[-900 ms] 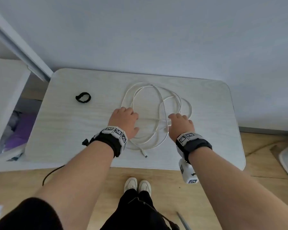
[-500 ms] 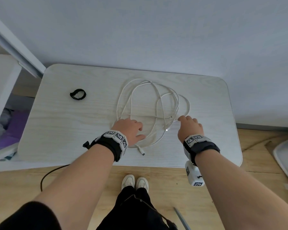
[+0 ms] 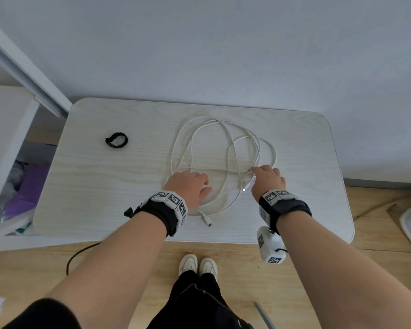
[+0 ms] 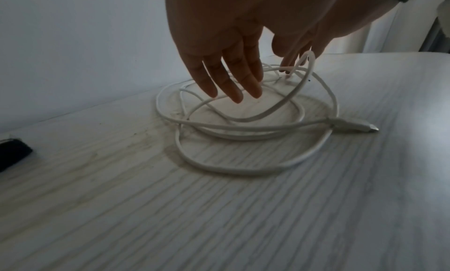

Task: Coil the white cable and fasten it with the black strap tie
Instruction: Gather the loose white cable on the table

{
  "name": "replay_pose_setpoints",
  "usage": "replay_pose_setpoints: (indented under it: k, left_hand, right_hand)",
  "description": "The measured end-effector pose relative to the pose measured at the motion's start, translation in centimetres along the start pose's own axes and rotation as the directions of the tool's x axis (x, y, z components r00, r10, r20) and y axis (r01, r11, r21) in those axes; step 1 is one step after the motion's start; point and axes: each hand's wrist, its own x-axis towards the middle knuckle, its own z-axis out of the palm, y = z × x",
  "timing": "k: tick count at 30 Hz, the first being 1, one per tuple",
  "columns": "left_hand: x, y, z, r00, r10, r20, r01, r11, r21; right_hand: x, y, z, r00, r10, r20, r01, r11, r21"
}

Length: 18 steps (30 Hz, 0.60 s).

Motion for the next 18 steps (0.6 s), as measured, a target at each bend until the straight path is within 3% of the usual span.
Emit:
replay_pose_setpoints:
  k: [3,5,11,15,18]
  left_hand:
    - [0.0,0.1,-0.8,0.999,0.002,-0.039,-0.002,1.0,0.001]
    - [0.1,0.2,-1.5,0.997,0.005,-0.075,-0.004,1.0,0.006]
    - [0.6,1.4,-5.0,0.974,-0.024,-0.226,0.006,0.997,-0.078]
    - [0.9,2.9,-8.6,0.948,-0.078,-0.307,-0.008,0.963,-0.268]
    - [1.2,4.3,-11.8,0.936,-0.14,-0.323,-0.039,0.87,-0.491]
  right_hand:
    - [-0.2,-0.2,-1.4,0.995,0.096,0.01,-0.096,0.977,0.19]
    - [-0.3,-0.2,-2.7,0.993,0.11,-0.036,-0.092,0.939,0.331]
    - [-1.2,-1.3,-6.8,0.973,0.016,-0.231,0.138,0.762,0.633]
    - [-3.3,-2.5,-9.5,0.939,-0.112,-0.325,0.307,0.699,0.647]
    - [-5.2,-3.8,-11.5,0.894,-0.22,-0.39,0.43,0.66,0.616]
